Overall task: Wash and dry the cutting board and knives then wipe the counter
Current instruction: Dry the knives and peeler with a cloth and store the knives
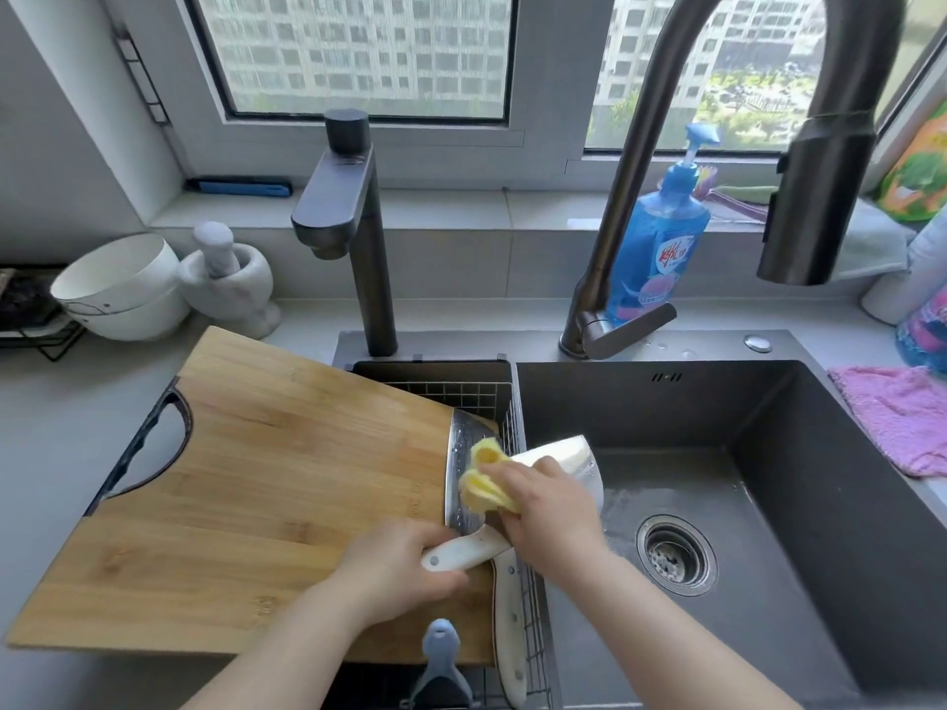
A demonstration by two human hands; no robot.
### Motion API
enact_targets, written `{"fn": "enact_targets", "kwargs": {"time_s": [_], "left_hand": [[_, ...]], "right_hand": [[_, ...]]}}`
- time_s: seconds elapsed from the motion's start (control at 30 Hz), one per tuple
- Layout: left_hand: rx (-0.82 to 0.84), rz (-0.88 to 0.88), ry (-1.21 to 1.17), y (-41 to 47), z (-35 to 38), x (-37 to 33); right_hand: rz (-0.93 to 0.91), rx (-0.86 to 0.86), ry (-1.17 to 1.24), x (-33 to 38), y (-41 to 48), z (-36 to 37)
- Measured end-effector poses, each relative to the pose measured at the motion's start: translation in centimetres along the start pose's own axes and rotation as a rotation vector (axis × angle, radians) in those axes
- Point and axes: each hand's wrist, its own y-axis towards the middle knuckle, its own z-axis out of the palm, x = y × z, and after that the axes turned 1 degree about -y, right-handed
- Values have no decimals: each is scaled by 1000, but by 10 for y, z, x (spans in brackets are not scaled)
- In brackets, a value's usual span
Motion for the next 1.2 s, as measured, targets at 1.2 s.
{"fn": "enact_targets", "kwargs": {"time_s": [1.2], "left_hand": [[-78, -60, -80, -11, 10, 4]], "right_hand": [[438, -187, -35, -50, -14, -13]]}}
